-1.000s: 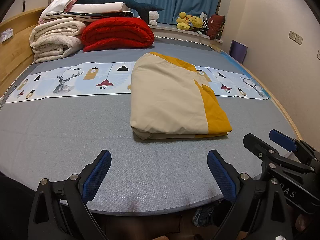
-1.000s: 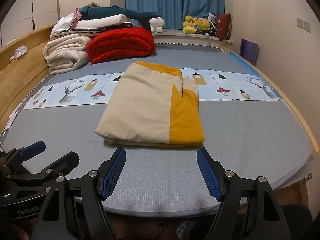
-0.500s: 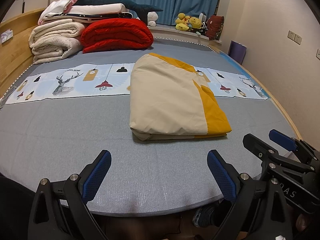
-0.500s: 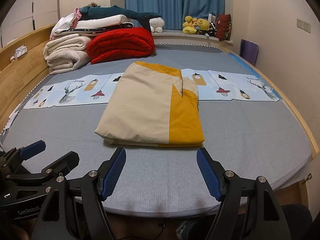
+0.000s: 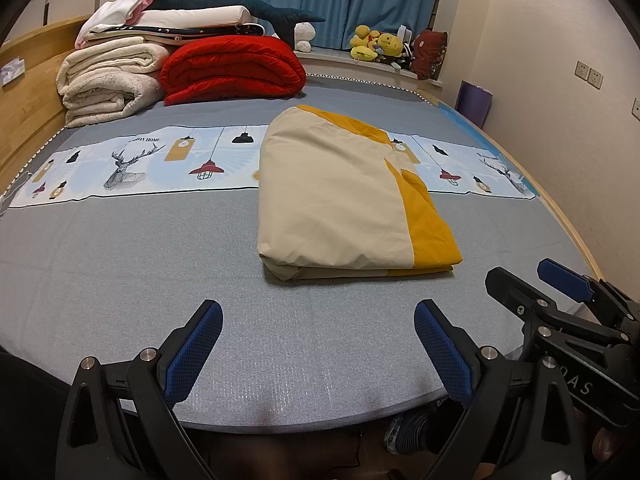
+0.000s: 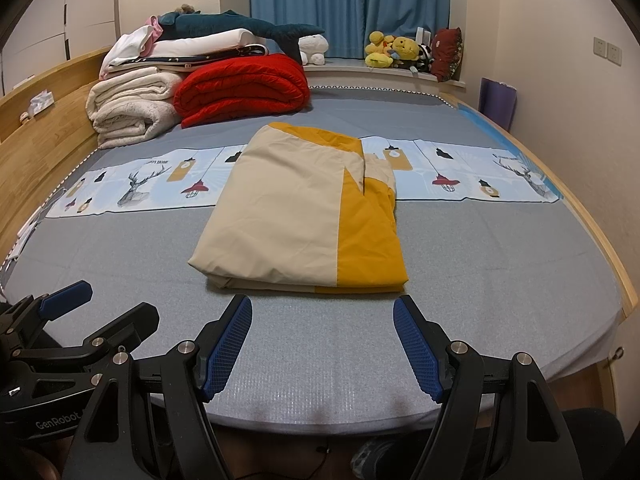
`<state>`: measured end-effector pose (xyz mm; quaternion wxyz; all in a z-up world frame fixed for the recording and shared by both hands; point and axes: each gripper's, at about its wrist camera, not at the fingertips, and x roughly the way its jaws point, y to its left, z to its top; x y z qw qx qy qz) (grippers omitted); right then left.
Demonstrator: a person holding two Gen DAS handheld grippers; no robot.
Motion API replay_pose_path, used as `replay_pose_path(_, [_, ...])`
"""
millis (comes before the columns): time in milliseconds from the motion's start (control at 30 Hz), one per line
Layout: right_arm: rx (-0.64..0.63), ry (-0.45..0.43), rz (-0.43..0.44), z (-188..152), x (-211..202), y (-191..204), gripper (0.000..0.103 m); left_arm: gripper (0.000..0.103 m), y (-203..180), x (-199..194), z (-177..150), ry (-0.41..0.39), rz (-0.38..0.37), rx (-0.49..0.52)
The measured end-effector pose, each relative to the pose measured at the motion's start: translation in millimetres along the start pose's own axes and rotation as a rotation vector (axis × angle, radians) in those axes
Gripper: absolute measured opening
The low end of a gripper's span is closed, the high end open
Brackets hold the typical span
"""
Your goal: Fold large clothes
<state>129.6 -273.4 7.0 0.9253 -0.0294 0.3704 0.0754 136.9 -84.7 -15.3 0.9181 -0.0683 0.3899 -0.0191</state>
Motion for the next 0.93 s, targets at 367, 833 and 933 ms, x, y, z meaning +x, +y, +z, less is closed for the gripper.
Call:
replay_pose_path(367, [-0.001, 0.0, 0.0, 0.1, 0.1, -0.5, 0.074, 0.095, -0.5, 0.3, 0.1, 0.0, 0.0, 0.0])
replay_pose_path(833, [-0.001, 0.0, 0.001, -0.1, 0.4, -0.6, 0.074, 0.095, -2.2, 1.3, 0.3, -0.003, 0.0, 0.002])
replay_pose_path(933, [0.0, 0.0, 0.0, 0.0, 0.4, -0.7, 0.074, 0.095, -3.9, 1.9, 0.1, -0.001, 0.001, 0.001])
